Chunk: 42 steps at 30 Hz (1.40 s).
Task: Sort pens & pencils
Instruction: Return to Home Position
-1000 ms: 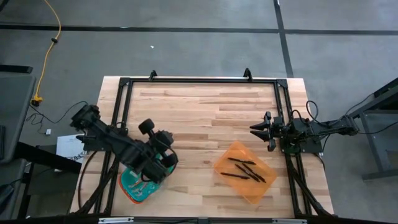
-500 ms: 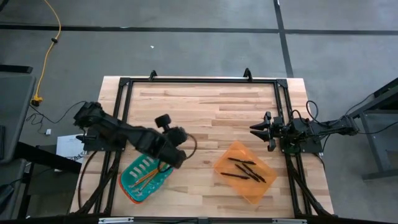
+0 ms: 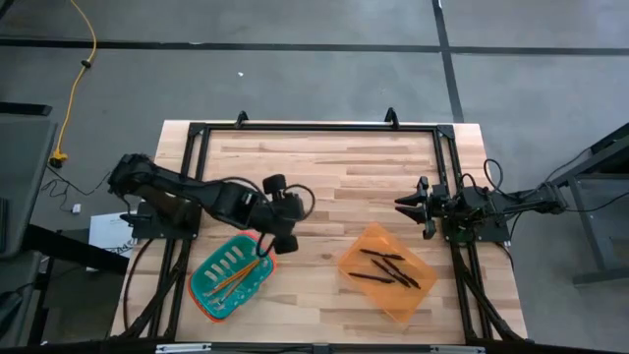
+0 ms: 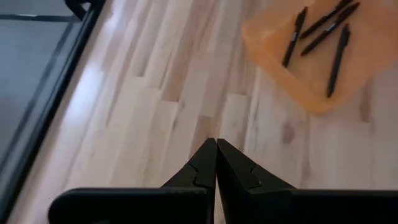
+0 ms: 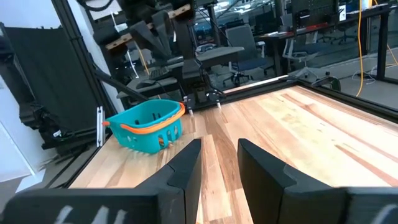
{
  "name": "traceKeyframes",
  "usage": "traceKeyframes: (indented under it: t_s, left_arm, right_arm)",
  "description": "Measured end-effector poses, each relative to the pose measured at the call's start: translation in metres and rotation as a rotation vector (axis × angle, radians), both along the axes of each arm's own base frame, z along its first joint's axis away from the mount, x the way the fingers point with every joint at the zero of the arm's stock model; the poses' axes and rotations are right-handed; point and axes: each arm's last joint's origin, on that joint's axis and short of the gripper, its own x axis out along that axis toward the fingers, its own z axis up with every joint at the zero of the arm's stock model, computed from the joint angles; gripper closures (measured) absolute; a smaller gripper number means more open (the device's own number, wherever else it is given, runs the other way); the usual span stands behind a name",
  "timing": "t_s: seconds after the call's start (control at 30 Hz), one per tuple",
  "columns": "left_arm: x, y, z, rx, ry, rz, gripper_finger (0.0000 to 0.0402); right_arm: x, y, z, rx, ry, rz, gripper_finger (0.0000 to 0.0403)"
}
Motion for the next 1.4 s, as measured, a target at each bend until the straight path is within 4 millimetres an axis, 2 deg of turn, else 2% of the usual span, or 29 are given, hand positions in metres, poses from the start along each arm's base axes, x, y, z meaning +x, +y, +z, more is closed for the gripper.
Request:
traceKeyframes:
  t_s: [0.13, 0.47, 0.67, 0.9, 1.27, 1.4]
  left_arm:
    - [-0.020, 0.004, -0.013, -0.035, -0.072, -0.005, 0.0401]
    - [-0.065, 0.012, -0.048, -0.124, -0.415, -0.024, 0.0401]
    - [-0.084, 0.016, -0.066, -0.139, -0.478, -0.016, 0.0401]
    - [-0.093, 0.018, -0.090, -0.155, -0.545, 0.016, 0.0401]
    - [-0.111, 0.021, -0.141, -0.206, -0.642, 0.039, 0.0401]
    - [-0.118, 0.023, -0.147, -0.200, -0.688, 0.030, 0.0401]
  right_arm:
    - [0.000, 0.000, 0.000, 0.000, 0.000, 0.000, 0.0306]
    - [0.000, 0.000, -0.001, -0.001, 0.007, 0.000, 0.0306]
    - [0.000, 0.000, -0.001, -0.001, 0.006, 0.000, 0.0306]
    - [0.000, 0.000, -0.001, -0.001, 0.006, 0.000, 0.0306]
    - [0.000, 0.000, -0.001, -0.001, 0.006, 0.000, 0.0306]
    - [0.000, 0.000, -0.001, -0.001, 0.006, 0.000, 0.0306]
